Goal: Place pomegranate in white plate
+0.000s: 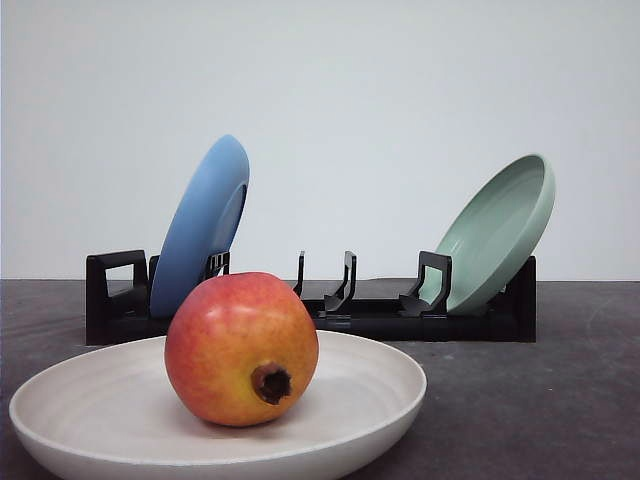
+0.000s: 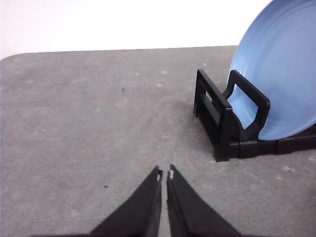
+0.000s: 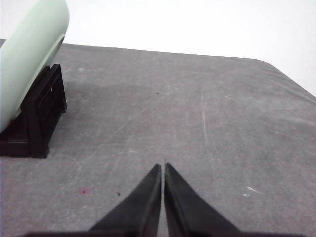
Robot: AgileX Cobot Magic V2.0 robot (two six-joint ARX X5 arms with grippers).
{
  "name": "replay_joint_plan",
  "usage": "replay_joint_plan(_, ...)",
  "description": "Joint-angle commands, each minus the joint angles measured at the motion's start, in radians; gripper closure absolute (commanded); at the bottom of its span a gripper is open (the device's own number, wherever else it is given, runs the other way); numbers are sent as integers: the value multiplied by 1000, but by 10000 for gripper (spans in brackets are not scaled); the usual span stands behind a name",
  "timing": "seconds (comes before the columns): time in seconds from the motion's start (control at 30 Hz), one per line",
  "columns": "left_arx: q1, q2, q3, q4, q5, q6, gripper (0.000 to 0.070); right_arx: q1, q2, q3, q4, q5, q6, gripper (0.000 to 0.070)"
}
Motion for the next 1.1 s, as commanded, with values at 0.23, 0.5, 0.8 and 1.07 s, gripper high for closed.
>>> replay_joint_plan(0.23,1,-2,-12,0,-2,10,700,-2,0,-4,3,0,3,697)
replay_joint_plan(0.5,1,-2,-12,0,-2,10,700,-2,0,-4,3,0,3,697)
replay_joint_plan(0.8,1,-2,-12,0,-2,10,700,-2,0,-4,3,0,3,697)
replay_joint_plan(1.07,1,-2,-12,0,-2,10,700,-2,0,-4,3,0,3,697)
